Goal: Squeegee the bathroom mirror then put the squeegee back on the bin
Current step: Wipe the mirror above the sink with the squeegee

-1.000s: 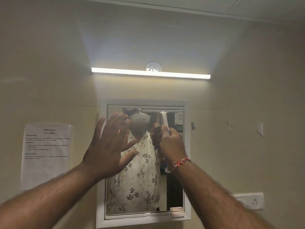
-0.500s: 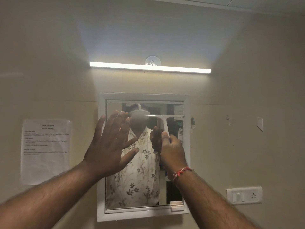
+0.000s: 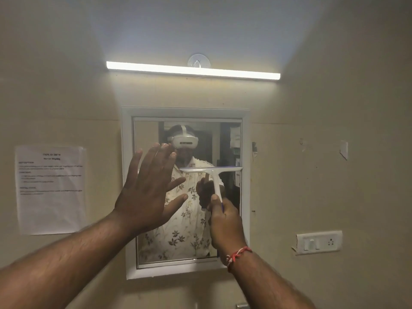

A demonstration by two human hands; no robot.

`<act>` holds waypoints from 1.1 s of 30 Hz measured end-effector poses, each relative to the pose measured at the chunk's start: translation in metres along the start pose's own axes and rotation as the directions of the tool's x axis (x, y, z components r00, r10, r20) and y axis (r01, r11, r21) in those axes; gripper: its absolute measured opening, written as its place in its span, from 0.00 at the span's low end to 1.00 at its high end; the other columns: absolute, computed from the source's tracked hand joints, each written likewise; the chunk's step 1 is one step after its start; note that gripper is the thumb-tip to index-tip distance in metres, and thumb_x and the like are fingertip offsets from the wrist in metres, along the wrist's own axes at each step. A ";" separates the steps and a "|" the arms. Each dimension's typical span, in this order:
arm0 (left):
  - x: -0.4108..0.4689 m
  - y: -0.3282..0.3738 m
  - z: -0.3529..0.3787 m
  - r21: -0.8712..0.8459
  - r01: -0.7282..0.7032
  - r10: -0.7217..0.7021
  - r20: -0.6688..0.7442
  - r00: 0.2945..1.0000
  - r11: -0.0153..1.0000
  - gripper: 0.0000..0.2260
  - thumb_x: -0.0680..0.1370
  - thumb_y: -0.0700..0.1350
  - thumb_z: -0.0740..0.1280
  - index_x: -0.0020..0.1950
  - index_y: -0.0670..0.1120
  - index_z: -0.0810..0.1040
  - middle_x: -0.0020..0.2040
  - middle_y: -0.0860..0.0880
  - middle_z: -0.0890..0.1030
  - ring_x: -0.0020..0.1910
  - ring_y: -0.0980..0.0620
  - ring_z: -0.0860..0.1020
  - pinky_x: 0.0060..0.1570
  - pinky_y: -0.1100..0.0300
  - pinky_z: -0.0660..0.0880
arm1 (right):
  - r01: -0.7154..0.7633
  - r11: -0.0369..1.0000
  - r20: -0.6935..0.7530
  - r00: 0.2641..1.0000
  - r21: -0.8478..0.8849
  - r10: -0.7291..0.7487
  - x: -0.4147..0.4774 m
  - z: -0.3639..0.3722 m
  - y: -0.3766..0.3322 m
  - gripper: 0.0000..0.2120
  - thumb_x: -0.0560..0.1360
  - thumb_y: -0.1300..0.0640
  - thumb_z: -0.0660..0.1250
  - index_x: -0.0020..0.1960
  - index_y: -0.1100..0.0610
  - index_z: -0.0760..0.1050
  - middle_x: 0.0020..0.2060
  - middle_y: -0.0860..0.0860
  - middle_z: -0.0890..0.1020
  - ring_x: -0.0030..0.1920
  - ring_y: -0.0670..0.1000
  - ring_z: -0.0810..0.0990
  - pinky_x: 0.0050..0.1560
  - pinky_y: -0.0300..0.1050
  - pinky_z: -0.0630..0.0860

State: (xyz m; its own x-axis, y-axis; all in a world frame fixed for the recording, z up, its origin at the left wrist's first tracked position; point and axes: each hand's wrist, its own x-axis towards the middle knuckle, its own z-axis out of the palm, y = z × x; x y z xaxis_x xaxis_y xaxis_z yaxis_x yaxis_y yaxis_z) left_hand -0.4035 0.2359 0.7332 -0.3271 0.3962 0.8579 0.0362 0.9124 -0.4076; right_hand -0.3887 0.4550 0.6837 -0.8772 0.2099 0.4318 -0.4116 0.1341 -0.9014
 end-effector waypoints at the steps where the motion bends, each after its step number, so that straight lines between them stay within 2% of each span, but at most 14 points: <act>1: -0.002 0.001 0.001 -0.005 0.000 0.000 0.014 1.000 1.000 0.47 0.85 0.73 0.56 0.93 0.41 0.55 0.95 0.39 0.49 0.95 0.37 0.48 0.90 0.27 0.51 | 0.002 1.000 0.000 1.000 -0.007 -0.002 -0.003 -0.001 0.004 0.15 0.89 0.43 0.58 0.50 0.47 0.79 0.41 0.46 0.83 0.42 0.43 0.81 0.38 0.39 0.72; 4: -0.007 0.004 0.003 -0.008 0.004 -0.003 0.051 0.999 1.000 0.48 0.85 0.74 0.56 0.94 0.41 0.54 0.95 0.40 0.47 0.95 0.38 0.46 0.91 0.28 0.49 | -0.001 1.000 0.004 1.000 -0.016 0.001 -0.010 -0.002 0.014 0.16 0.89 0.44 0.58 0.51 0.49 0.80 0.42 0.46 0.83 0.43 0.43 0.81 0.38 0.38 0.71; 8: -0.015 0.010 0.005 -0.032 0.006 -0.004 0.067 0.998 0.999 0.48 0.85 0.73 0.56 0.94 0.42 0.52 0.95 0.40 0.46 0.95 0.37 0.47 0.90 0.27 0.51 | -0.004 1.000 0.008 1.000 -0.006 0.004 -0.018 0.001 0.029 0.14 0.88 0.42 0.56 0.51 0.44 0.77 0.47 0.43 0.83 0.50 0.43 0.82 0.44 0.40 0.76; 12: -0.026 0.015 0.009 -0.057 0.020 -0.016 0.069 0.997 0.998 0.47 0.85 0.73 0.56 0.94 0.43 0.51 0.95 0.40 0.47 0.95 0.36 0.49 0.89 0.25 0.53 | -0.008 0.999 0.016 1.000 -0.038 0.009 -0.027 0.000 0.045 0.15 0.88 0.42 0.56 0.56 0.47 0.78 0.47 0.43 0.83 0.49 0.42 0.82 0.43 0.38 0.76; 14: -0.031 0.017 0.011 -0.071 0.028 -0.023 0.065 0.998 0.997 0.48 0.86 0.73 0.57 0.94 0.43 0.51 0.95 0.40 0.48 0.95 0.36 0.49 0.89 0.25 0.54 | -0.011 0.999 0.023 1.000 -0.036 0.012 -0.031 -0.002 0.052 0.16 0.89 0.43 0.56 0.58 0.49 0.79 0.47 0.42 0.83 0.48 0.41 0.82 0.42 0.33 0.76; 16: -0.037 0.018 0.014 -0.084 0.033 -0.028 0.061 0.998 0.996 0.48 0.86 0.73 0.57 0.94 0.43 0.49 0.95 0.40 0.48 0.95 0.37 0.49 0.89 0.26 0.53 | -0.011 0.999 0.018 1.000 -0.048 0.012 -0.036 -0.003 0.058 0.16 0.89 0.44 0.56 0.57 0.50 0.79 0.45 0.42 0.82 0.46 0.40 0.81 0.37 0.27 0.73; 20: -0.050 0.022 0.020 -0.106 0.050 -0.043 0.069 0.997 0.993 0.48 0.85 0.73 0.57 0.94 0.46 0.42 0.95 0.40 0.47 0.95 0.36 0.49 0.88 0.25 0.54 | -0.018 0.999 0.026 0.999 -0.049 0.020 -0.043 -0.001 0.068 0.12 0.89 0.43 0.56 0.53 0.43 0.75 0.46 0.39 0.81 0.47 0.41 0.81 0.41 0.32 0.75; 22: -0.056 0.024 0.023 -0.110 0.060 -0.051 0.083 0.995 0.992 0.48 0.86 0.73 0.56 0.94 0.46 0.41 0.95 0.40 0.46 0.95 0.36 0.49 0.89 0.26 0.53 | -0.024 0.999 0.027 0.999 -0.047 0.025 -0.045 -0.001 0.072 0.11 0.89 0.43 0.56 0.52 0.42 0.75 0.45 0.39 0.81 0.47 0.41 0.81 0.40 0.31 0.75; 26: -0.069 0.028 0.028 -0.110 0.071 -0.060 0.100 0.993 0.991 0.48 0.86 0.73 0.57 0.94 0.44 0.42 0.95 0.40 0.45 0.95 0.37 0.48 0.90 0.27 0.51 | -0.034 0.997 0.033 0.999 -0.067 0.036 -0.051 -0.003 0.081 0.12 0.89 0.44 0.56 0.50 0.43 0.75 0.42 0.41 0.81 0.43 0.33 0.81 0.34 0.26 0.73; 29: -0.081 0.032 0.033 -0.106 0.074 -0.061 0.120 0.991 0.992 0.49 0.86 0.72 0.58 0.94 0.43 0.42 0.95 0.40 0.46 0.95 0.37 0.47 0.90 0.28 0.50 | -0.043 0.994 0.031 0.998 -0.097 0.047 -0.055 -0.003 0.093 0.14 0.89 0.43 0.56 0.49 0.43 0.75 0.41 0.42 0.82 0.42 0.34 0.81 0.38 0.32 0.74; 33: -0.097 0.041 0.038 -0.088 0.085 -0.070 0.157 0.985 0.992 0.50 0.86 0.72 0.59 0.94 0.40 0.45 0.95 0.38 0.46 0.95 0.36 0.47 0.91 0.28 0.50 | -0.070 0.991 0.023 0.997 -0.111 0.073 -0.062 -0.003 0.110 0.16 0.88 0.40 0.56 0.48 0.45 0.77 0.40 0.46 0.82 0.42 0.46 0.82 0.42 0.43 0.79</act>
State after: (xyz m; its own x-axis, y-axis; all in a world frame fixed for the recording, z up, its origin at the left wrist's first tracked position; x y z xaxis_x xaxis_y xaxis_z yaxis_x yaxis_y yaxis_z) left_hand -0.4061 0.2312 0.6211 -0.4730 0.3104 0.8245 0.0917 0.9481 -0.3044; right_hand -0.3786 0.4600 0.5573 -0.9105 0.1966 0.3637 -0.3189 0.2257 -0.9205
